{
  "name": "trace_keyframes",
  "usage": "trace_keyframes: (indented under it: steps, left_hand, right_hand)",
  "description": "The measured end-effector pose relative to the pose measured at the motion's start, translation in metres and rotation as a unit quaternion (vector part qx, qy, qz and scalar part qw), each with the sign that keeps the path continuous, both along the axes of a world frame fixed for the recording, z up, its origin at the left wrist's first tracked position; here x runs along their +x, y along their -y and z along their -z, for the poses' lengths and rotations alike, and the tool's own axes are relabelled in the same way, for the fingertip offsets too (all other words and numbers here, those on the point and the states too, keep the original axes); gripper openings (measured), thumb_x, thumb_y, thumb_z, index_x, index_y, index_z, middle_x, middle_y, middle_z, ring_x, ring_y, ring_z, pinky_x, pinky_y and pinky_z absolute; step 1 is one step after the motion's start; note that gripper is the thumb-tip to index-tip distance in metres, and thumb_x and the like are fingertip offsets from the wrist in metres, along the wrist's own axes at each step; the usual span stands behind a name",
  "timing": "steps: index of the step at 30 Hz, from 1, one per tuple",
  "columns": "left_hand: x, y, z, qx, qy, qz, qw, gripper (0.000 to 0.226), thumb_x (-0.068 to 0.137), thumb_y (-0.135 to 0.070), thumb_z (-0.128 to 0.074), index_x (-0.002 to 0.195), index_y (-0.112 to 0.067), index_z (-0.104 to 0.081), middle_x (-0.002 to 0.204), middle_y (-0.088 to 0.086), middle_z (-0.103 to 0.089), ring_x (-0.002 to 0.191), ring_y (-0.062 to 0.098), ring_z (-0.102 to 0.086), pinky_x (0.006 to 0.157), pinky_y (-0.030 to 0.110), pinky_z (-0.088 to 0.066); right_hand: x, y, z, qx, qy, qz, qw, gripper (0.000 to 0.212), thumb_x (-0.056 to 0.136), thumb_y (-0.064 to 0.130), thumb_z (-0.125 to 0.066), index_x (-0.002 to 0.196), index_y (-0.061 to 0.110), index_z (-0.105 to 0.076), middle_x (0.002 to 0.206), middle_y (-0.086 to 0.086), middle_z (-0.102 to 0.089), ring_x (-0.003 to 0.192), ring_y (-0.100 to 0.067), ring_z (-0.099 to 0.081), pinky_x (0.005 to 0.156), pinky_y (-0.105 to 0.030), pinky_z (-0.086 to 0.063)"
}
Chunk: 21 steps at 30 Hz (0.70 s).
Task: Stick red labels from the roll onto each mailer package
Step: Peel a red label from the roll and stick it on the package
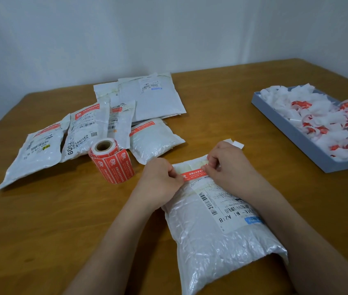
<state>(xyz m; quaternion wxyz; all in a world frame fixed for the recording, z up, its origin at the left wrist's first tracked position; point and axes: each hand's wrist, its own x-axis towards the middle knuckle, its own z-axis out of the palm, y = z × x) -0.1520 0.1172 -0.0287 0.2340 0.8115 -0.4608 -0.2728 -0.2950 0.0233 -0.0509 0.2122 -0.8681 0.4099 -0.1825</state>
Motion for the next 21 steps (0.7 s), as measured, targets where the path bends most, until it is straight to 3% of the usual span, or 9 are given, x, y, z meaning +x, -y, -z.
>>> trace_keyframes:
  steps: [11, 17, 21]
  left_hand:
    - [-0.0008, 0.0006, 0.0042, -0.014, 0.015, 0.0, 1.0, 0.021, 0.091, -0.023, -0.064, 0.078, -0.009, -0.072, 0.083, 0.01, -0.067, 0.073, 0.016, -0.06, 0.058, 0.022, -0.044]
    - [-0.0019, 0.0018, 0.0054, -0.016, 0.023, -0.005, 1.0, 0.021, 0.09, -0.023, -0.064, 0.076, -0.009, -0.071, 0.083, 0.012, -0.067, 0.07, 0.016, -0.059, 0.056, 0.022, -0.042]
    - [-0.0024, 0.0032, 0.0067, -0.015, 0.029, -0.01, 0.999, 0.018, 0.09, -0.023, -0.064, 0.08, -0.009, -0.071, 0.086, 0.01, -0.066, 0.079, 0.019, -0.062, 0.063, 0.026, -0.049]
  right_hand:
    - [0.0002, 0.0016, 0.0022, 0.0, -0.005, -0.01, 1.0, 0.038, 0.088, 0.014, -0.065, 0.058, 0.019, -0.042, 0.099, -0.003, -0.053, 0.066, -0.001, -0.042, 0.059, -0.009, -0.034]
    - [0.001, 0.001, 0.0016, -0.002, -0.015, -0.006, 1.0, 0.038, 0.089, 0.015, -0.065, 0.058, 0.018, -0.044, 0.101, -0.002, -0.052, 0.068, -0.001, -0.043, 0.06, -0.009, -0.034]
    - [0.0019, -0.0001, 0.0012, -0.007, -0.026, -0.005, 1.0, 0.036, 0.089, 0.016, -0.064, 0.059, 0.017, -0.044, 0.101, -0.001, -0.051, 0.066, -0.001, -0.042, 0.06, -0.009, -0.035]
